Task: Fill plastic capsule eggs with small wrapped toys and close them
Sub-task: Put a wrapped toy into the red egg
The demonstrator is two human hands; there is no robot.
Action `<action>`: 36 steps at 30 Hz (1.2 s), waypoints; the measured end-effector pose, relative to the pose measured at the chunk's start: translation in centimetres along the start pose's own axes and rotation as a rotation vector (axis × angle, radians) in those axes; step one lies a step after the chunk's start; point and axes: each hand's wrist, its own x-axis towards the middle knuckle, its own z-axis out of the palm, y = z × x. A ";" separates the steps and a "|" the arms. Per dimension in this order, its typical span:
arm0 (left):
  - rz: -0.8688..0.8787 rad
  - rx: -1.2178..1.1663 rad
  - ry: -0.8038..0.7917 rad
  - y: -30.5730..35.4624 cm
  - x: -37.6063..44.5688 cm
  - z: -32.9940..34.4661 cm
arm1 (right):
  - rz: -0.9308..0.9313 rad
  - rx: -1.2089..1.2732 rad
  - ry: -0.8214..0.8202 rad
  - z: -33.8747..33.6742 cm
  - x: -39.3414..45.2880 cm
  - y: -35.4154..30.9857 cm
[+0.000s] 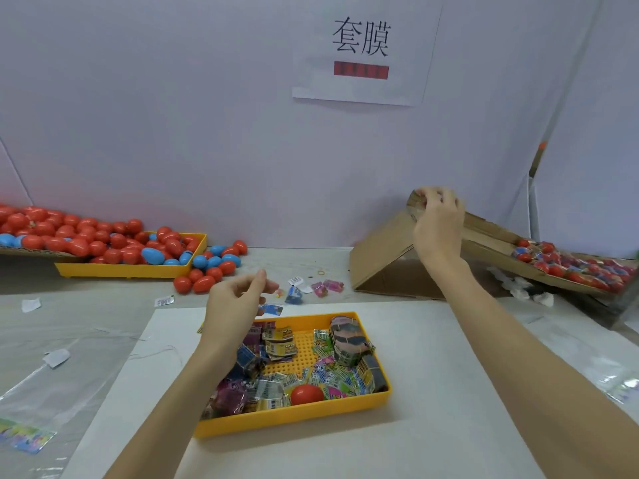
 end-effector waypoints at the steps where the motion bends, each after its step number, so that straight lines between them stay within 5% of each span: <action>1: 0.010 0.023 0.012 -0.1 0.2 -0.2 | -0.003 -0.067 -0.038 0.4 0.2 0.3; 7: 0.152 0.461 0.051 -1.1 1.3 -1.8 | -0.255 -0.091 -0.126 3.4 -3.7 -2.9; 12: 0.059 0.931 0.059 -2.5 1.9 -3.4 | -0.363 0.111 -0.493 7.9 -7.2 -9.0; 20: 0.020 0.946 0.003 -3.2 2.3 -3.1 | -0.539 0.202 -0.915 15.3 -9.4 -19.2; 30: -0.005 0.900 -0.016 -3.2 2.4 -3.1 | -0.555 0.055 -0.812 17.8 -10.1 -21.0; 36: 0.204 0.769 -0.015 -2.5 2.0 -3.0 | -0.383 0.404 -0.877 10.5 -10.2 -16.3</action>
